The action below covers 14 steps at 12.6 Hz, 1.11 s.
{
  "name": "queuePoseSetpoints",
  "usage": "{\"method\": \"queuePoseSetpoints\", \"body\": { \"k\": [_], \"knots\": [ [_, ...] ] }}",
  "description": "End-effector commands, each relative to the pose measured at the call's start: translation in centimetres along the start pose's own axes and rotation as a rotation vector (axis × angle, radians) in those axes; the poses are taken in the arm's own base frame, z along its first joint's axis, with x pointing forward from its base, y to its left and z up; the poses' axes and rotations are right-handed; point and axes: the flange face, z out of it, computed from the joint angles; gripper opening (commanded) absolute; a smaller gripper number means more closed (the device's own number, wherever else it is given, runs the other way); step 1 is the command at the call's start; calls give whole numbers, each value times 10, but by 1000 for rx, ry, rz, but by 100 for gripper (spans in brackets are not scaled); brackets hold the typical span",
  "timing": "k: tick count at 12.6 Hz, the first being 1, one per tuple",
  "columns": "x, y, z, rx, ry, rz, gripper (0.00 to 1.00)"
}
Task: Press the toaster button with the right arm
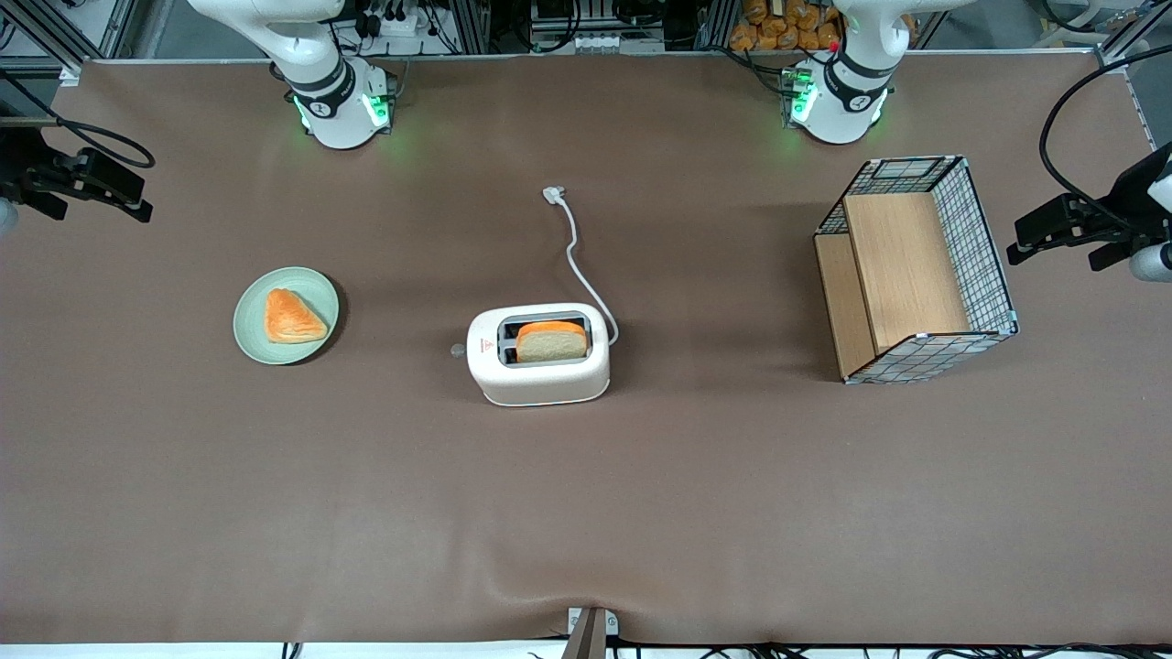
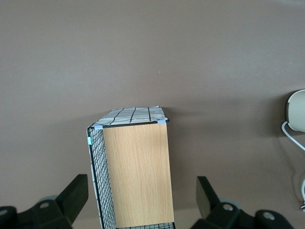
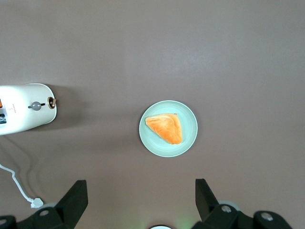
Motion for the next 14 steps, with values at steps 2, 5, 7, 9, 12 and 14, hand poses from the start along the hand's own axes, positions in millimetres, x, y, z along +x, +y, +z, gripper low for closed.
{"method": "queuePoseSetpoints", "body": {
  "k": [2,5,7,9,12,14],
  "knots": [
    [9,2,3,8,-2,-6,100],
    [31,2,24,3,2,-6,100],
    [36,4,31,8,-2,-10,100],
    [38,-3,42,13,-34,-18,100],
    [41,-23,70,20,-96,-51,100],
    [48,-34,99,100,-154,-56,100]
  ]
}}
